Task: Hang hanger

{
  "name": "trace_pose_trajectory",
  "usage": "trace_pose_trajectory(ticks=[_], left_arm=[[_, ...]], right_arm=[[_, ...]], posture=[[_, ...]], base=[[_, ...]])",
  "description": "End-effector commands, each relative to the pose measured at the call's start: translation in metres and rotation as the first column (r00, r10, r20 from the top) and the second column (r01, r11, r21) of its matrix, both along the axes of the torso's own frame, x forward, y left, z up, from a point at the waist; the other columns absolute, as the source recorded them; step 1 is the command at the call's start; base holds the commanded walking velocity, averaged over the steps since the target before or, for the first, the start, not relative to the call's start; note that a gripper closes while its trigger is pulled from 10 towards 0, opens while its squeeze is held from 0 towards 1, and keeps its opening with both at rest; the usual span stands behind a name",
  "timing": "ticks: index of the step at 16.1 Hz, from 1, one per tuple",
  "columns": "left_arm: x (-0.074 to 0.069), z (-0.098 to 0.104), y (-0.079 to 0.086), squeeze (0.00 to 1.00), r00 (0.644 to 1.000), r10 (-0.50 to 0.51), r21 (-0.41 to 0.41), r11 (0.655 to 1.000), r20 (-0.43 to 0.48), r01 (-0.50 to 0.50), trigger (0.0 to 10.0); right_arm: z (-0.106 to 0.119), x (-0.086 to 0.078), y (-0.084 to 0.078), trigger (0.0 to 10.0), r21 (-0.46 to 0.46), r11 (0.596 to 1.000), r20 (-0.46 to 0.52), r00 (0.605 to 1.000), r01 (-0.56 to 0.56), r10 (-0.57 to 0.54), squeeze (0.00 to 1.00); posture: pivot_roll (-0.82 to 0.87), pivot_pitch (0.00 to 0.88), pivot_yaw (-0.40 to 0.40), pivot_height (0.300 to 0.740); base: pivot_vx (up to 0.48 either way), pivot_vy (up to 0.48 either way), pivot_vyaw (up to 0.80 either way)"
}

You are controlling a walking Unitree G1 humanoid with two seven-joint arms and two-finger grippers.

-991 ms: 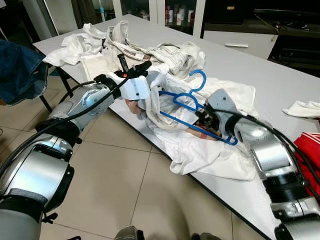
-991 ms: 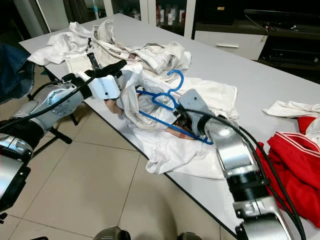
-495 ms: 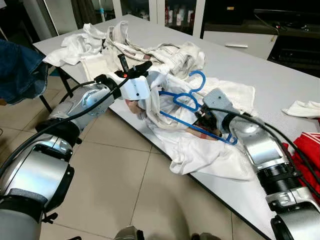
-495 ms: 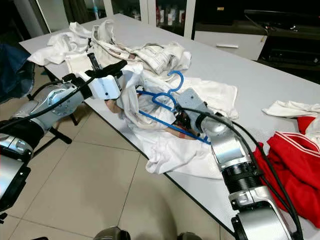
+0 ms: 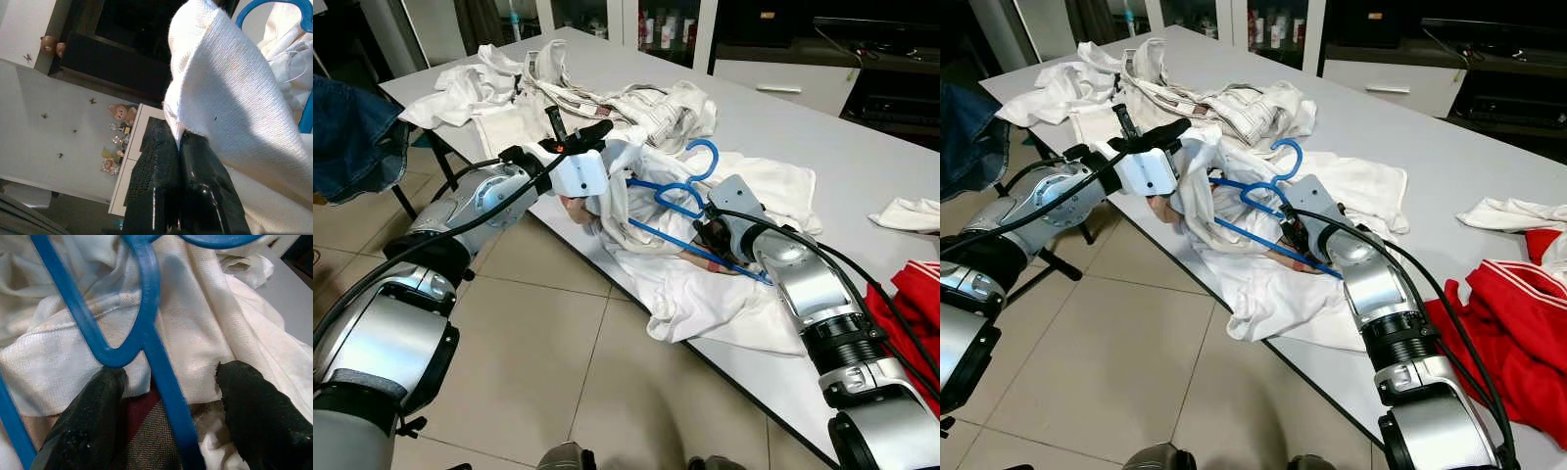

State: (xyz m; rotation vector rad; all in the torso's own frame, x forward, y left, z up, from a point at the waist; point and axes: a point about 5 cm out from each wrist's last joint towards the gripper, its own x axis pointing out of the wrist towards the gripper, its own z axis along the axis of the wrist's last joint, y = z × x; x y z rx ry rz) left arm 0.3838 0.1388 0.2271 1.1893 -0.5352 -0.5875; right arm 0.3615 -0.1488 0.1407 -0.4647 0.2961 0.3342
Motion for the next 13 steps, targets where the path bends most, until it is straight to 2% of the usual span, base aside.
trace_pose_trajectory(ticks=[1, 2, 3, 5, 7, 10, 13], left_arm=[[0.001, 0.004, -0.002, 0.0, 1.0, -0.001, -0.021, 1.0, 0.009, 0.002, 10.0], [0.0, 0.003, -0.004, 0.0, 1.0, -0.009, -0.054, 0.999, -0.001, 0.009, 10.0], [0.0, 0.003, -0.005, 0.0, 1.0, -0.014, -0.06, 0.998, -0.001, 0.014, 10.0], [-0.001, 0.002, -0.007, 0.0, 1.0, -0.02, -0.061, 0.998, -0.001, 0.02, 10.0], [-0.001, 0.002, -0.007, 0.0, 1.0, -0.02, -0.063, 0.998, -0.002, 0.02, 10.0], [0.0, 0.003, -0.005, 0.0, 1.0, -0.016, -0.069, 0.997, -0.001, 0.016, 10.0], [0.0, 0.006, -0.005, 0.0, 1.0, -0.015, -0.12, 0.993, -0.008, 0.014, 10.0]], right_arm=[[0.02, 0.007, -0.006, 9.7, 0.049, 0.995, 0.118, 0.988, 0.09, -0.095, 0.0], [0.023, 0.006, -0.01, 4.5, 0.081, 0.988, 0.157, 0.977, 0.132, -0.144, 0.0], [0.018, 0.004, -0.009, 0.0, 0.078, 0.989, 0.146, 0.98, 0.126, -0.137, 0.0], [0.007, -0.002, -0.001, 0.0, 0.081, 0.991, 0.119, 0.987, 0.103, -0.112, 0.0], [0.005, -0.003, 0.002, 0.0, 0.089, 0.99, 0.123, 0.985, 0.109, -0.12, 0.0], [0.01, -0.002, 0.0, 0.0, 0.115, 0.983, 0.167, 0.973, 0.142, -0.16, 0.0], [0.019, -0.002, -0.007, 0.0, 0.156, 0.966, 0.23, 0.944, 0.207, -0.239, 0.0]], posture=[[-0.02, 0.0, 0.055, 0.723], [-0.02, 0.0, 0.055, 0.723], [-0.02, 0.0, 0.055, 0.723], [-0.02, 0.0, 0.056, 0.723], [-0.02, 0.0, 0.057, 0.723], [-0.02, 0.0, 0.059, 0.723], [-0.01, 0.0, 0.057, 0.723]], base=[[0.0, 0.0, 0.0], [0.0, 0.0, 0.0], [0.0, 0.0, 0.0], [0.0, 0.0, 0.0], [0.0, 0.0, 0.0], [0.0, 0.0, 0.0], [0.0, 0.0, 0.0]])
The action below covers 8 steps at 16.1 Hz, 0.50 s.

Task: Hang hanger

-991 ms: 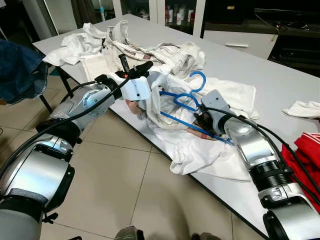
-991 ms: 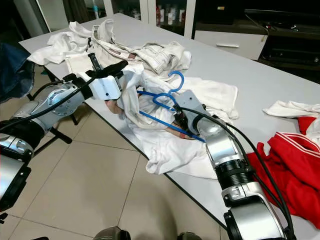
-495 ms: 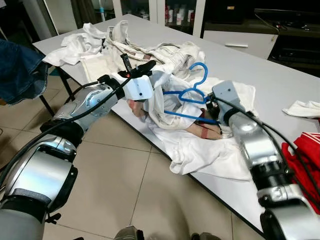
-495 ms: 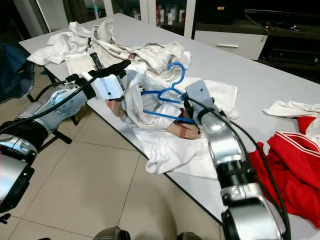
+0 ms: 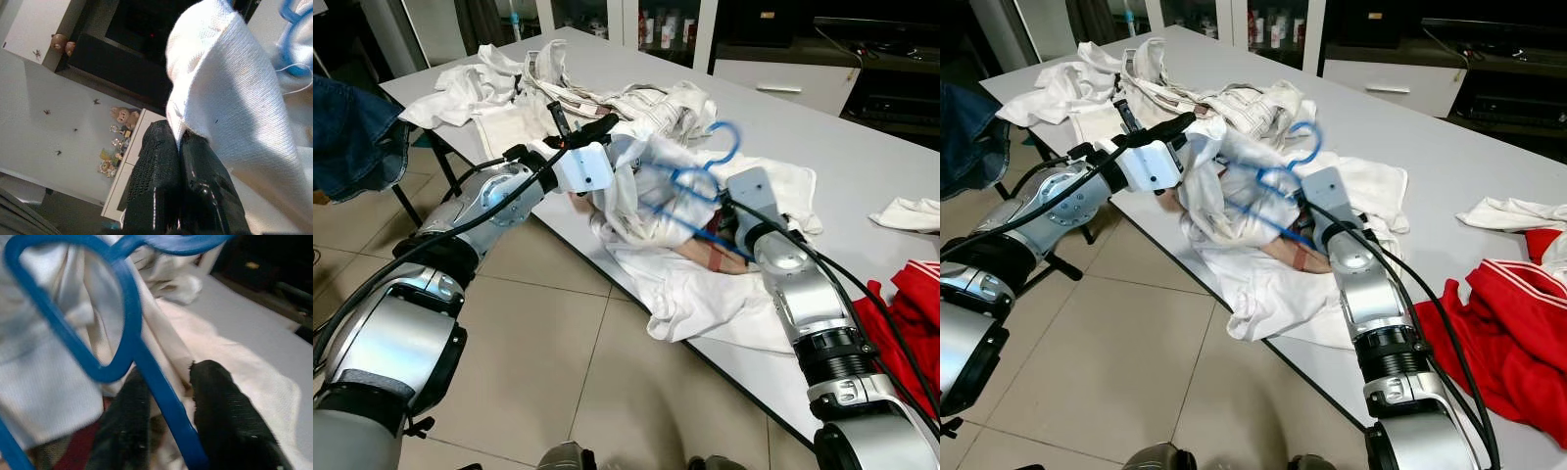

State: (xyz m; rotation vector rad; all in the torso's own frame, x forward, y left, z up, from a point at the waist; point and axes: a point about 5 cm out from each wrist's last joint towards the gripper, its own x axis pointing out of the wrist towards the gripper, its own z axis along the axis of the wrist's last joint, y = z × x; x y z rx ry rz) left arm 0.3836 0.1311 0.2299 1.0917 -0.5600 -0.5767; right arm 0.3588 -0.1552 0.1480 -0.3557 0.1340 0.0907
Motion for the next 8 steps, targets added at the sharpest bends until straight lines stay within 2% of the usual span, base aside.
trace_pose_trajectory(ticks=[1, 3, 8], left_arm=[[0.0, 0.003, 0.003, 0.0, 1.0, 0.005, -0.04, 0.999, -0.009, -0.005, 10.0], [0.001, 0.0, 0.003, 0.0, 0.999, 0.016, -0.046, 0.999, -0.028, -0.017, 10.0], [0.001, 0.002, 0.005, 0.0, 1.0, 0.025, -0.026, 0.999, 0.0, -0.025, 10.0]], right_arm=[[0.014, 0.0, -0.003, 0.0, 0.031, 0.999, 0.085, 0.995, 0.045, -0.047, 0.0], [0.019, -0.001, -0.006, 0.0, 0.03, 0.995, 0.145, 0.984, 0.096, -0.099, 0.0], [0.025, -0.006, -0.002, 0.0, -0.037, 0.997, 0.219, 0.974, 0.075, -0.065, 0.0]], posture=[[-0.01, 0.0, 0.057, 0.723], [-0.02, 0.0, 0.059, 0.723], [-0.02, 0.0, 0.056, 0.723]], base=[[0.0, 0.0, 0.0], [0.0, 0.0, 0.0], [0.0, 0.0, 0.0]])
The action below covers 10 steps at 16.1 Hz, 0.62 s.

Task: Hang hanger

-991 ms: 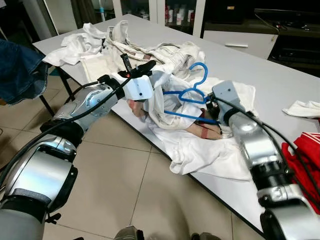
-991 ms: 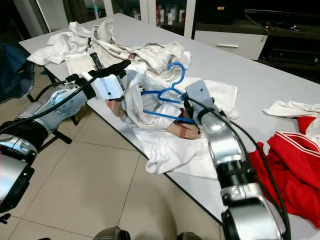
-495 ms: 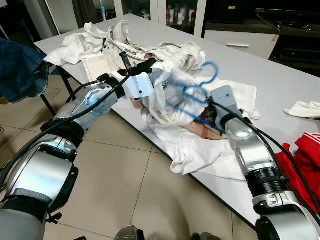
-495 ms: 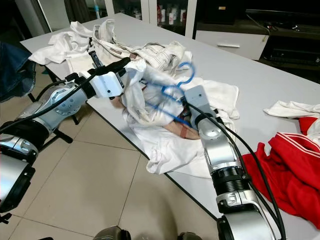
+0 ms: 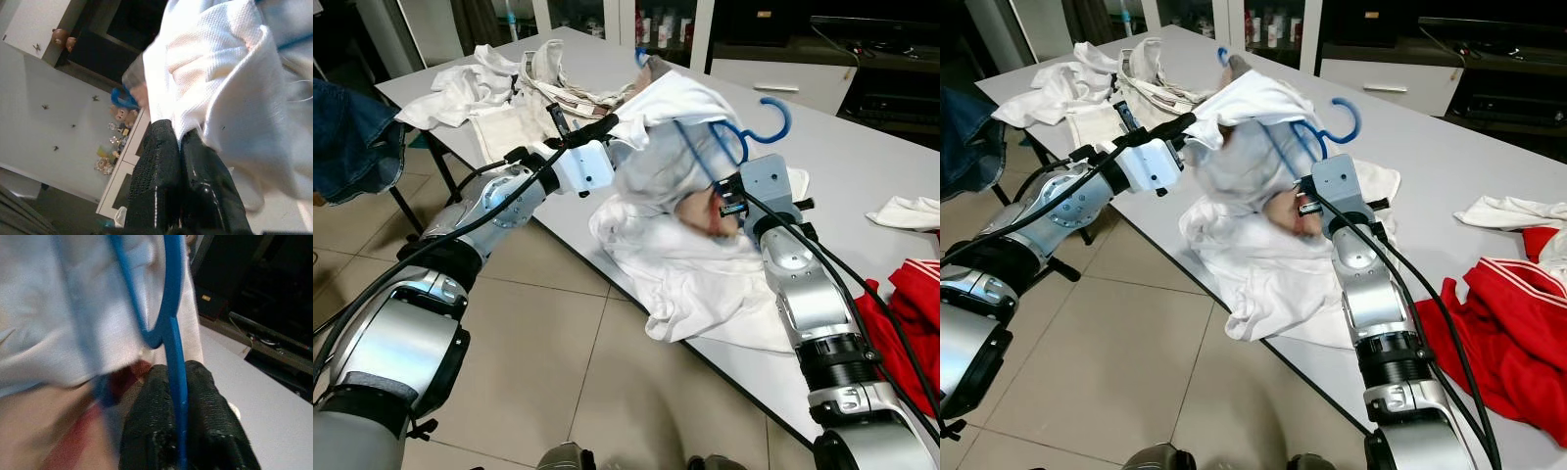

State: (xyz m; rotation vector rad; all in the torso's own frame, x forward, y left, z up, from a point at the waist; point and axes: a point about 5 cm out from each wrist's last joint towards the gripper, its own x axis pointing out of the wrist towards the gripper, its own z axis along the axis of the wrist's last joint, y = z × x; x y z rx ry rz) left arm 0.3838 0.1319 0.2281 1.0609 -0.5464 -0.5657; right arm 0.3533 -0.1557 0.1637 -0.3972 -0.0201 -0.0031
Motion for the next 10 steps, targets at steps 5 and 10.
trace_pose_trajectory(ticks=[5, 10], left_arm=[[-0.0002, 0.0019, 0.0002, 0.0, 1.0, -0.003, 0.064, 0.998, 0.01, 0.002, 10.0], [-0.0016, 0.0064, 0.0015, 0.0, 0.999, -0.013, 0.095, 0.995, 0.043, 0.008, 10.0]], right_arm=[[0.0063, -0.0024, 0.0033, 0.0, -0.038, 0.999, 0.048, 0.999, -0.015, 0.017, 0.0], [0.005, -0.0025, 0.0036, 0.0, -0.044, 0.998, 0.03, 0.999, -0.044, 0.045, 0.0]], posture=[[-0.02, 0.0, 0.051, 0.723], [-0.02, 0.0, 0.048, 0.723]], base=[[0.0, 0.0, 0.0], [0.0, 0.0, 0.0]])
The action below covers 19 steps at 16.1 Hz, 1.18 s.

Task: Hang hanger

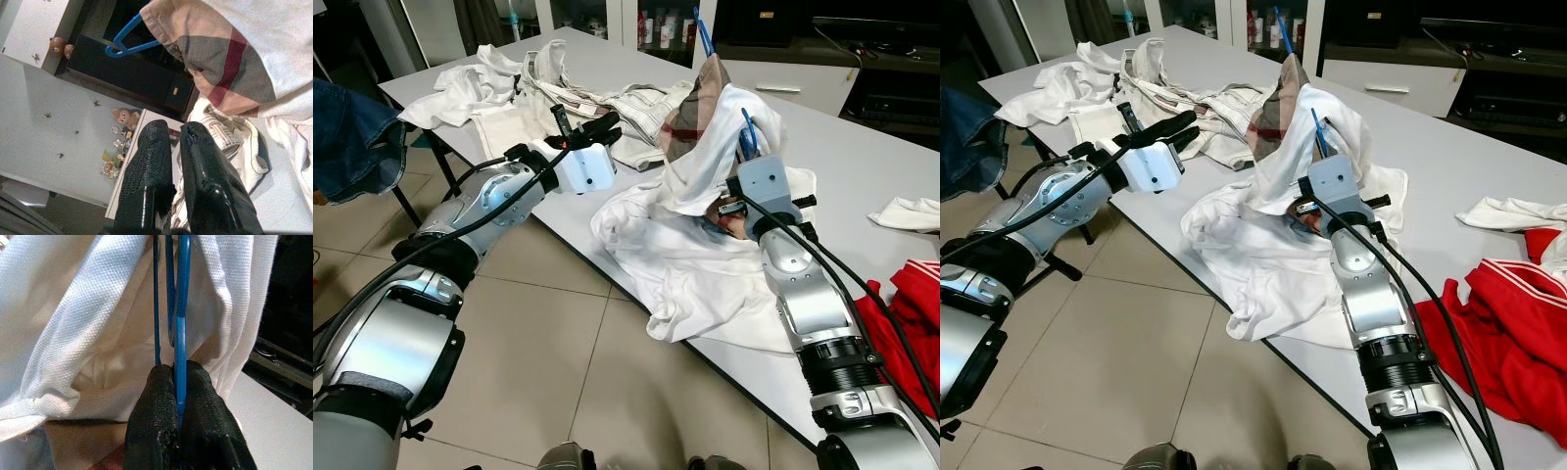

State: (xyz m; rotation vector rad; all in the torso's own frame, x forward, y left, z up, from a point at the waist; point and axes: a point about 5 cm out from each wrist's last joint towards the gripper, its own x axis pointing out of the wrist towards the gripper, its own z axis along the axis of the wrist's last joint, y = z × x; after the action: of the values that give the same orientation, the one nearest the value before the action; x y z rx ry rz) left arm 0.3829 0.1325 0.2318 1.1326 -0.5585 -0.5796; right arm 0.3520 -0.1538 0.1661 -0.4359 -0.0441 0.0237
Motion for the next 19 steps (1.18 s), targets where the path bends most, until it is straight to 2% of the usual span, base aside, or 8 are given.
trace_pose_trajectory(ticks=[1, 4, 14, 15, 16, 17, 18, 19], left_arm=[[-0.001, 0.004, 0.001, 0.0, 1.0, -0.006, 0.028, 1.0, 0.022, 0.005, 10.0], [-0.001, 0.008, -0.002, 0.0, 0.999, -0.018, 0.03, 0.999, 0.034, 0.017, 10.0], [-0.01, -0.017, -0.01, 0.0, 0.987, -0.116, 0.097, 0.987, -0.115, 0.127, 10.0], [-0.011, -0.017, -0.011, 0.96, 0.984, -0.126, 0.085, 0.987, -0.127, 0.137, 10.0], [-0.012, -0.018, -0.013, 1.0, 0.98, -0.14, 0.069, 0.986, -0.139, 0.15, 10.0], [-0.012, -0.018, -0.014, 1.0, 0.981, -0.141, 0.07, 0.986, -0.134, 0.151, 10.0], [-0.012, -0.019, -0.017, 0.0, 0.982, -0.138, 0.075, 0.986, -0.131, 0.149, 10.0], [-0.012, -0.019, -0.019, 0.0, 0.982, -0.141, 0.075, 0.986, -0.123, 0.151, 10.0]], right_arm=[[0.001, -0.002, 0.004, 0.0, -0.014, 0.999, -0.01, 0.999, -0.049, 0.049, 0.0], [0.004, -0.008, 0.012, 0.0, -0.143, 0.95, -0.112, 0.958, -0.279, 0.264, 0.0], [0.011, -0.019, 0.015, 0.0, -0.393, 0.793, -0.256, 0.884, -0.465, 0.392, 0.0], [0.011, -0.02, 0.016, 0.0, -0.393, 0.792, -0.256, 0.883, -0.467, 0.393, 0.0], [0.011, -0.02, 0.019, 0.0, -0.38, 0.795, -0.254, 0.88, -0.473, 0.402, 0.0], [0.01, -0.021, 0.021, 0.0, -0.377, 0.793, -0.256, 0.877, -0.478, 0.407, 0.0], [0.008, -0.021, 0.023, 0.0, -0.378, 0.791, -0.26, 0.876, -0.48, 0.407, 0.0], [0.007, -0.021, 0.024, 0.0, -0.377, 0.79, -0.263, 0.874, -0.483, 0.409, 0.0]], posture=[[-0.02, 0.0, 0.049, 0.723], [-0.02, 0.0, 0.05, 0.723], [-0.02, 0.0, 0.042, 0.723], [-0.02, 0.0, 0.042, 0.723], [-0.02, 0.0, 0.042, 0.723], [-0.02, 0.0, 0.045, 0.723], [-0.02, 0.0, 0.046, 0.723], [-0.02, 0.0, 0.046, 0.723]], base=[[0.0, 0.0, 0.0], [0.0, 0.0, 0.0], [0.0, 0.0, 0.0], [0.0, 0.0, 0.0], [0.0, 0.0, 0.0], [0.0, 0.0, 0.0], [0.0, 0.0, 0.0], [0.0, 0.0, 0.0]])
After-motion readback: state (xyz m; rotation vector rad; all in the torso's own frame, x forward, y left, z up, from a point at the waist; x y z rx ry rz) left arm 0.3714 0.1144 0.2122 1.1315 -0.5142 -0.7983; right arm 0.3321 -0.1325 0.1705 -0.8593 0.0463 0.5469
